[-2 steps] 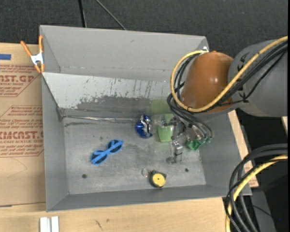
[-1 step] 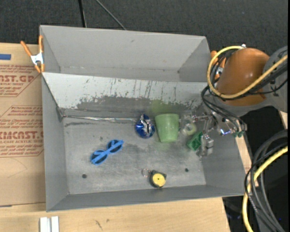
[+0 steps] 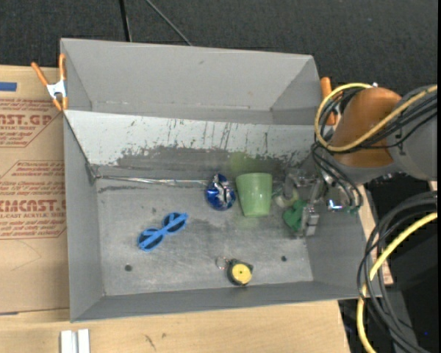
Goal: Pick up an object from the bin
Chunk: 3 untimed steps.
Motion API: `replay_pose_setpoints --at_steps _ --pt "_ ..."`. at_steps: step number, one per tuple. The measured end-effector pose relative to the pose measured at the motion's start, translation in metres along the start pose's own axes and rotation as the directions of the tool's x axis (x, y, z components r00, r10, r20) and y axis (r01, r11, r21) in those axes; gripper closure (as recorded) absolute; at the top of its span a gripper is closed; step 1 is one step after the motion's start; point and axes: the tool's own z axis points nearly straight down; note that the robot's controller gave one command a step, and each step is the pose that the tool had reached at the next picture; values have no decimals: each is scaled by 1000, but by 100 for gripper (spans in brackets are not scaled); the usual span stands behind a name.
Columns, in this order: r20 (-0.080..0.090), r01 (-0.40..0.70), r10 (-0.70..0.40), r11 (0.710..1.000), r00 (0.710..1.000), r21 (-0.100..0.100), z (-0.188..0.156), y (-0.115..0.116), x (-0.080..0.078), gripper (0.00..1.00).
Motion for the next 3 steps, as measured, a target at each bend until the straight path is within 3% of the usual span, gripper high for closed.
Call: replay_pose_setpoints --at_steps 1,2,3 --pt "10 1 -1 1000 1000 1 -7 1 -4 100" --pt "4 45 -45 999 999 6 -112 6 29 100" --pt "8 37 -37 999 999 7 -188 6 2 100"
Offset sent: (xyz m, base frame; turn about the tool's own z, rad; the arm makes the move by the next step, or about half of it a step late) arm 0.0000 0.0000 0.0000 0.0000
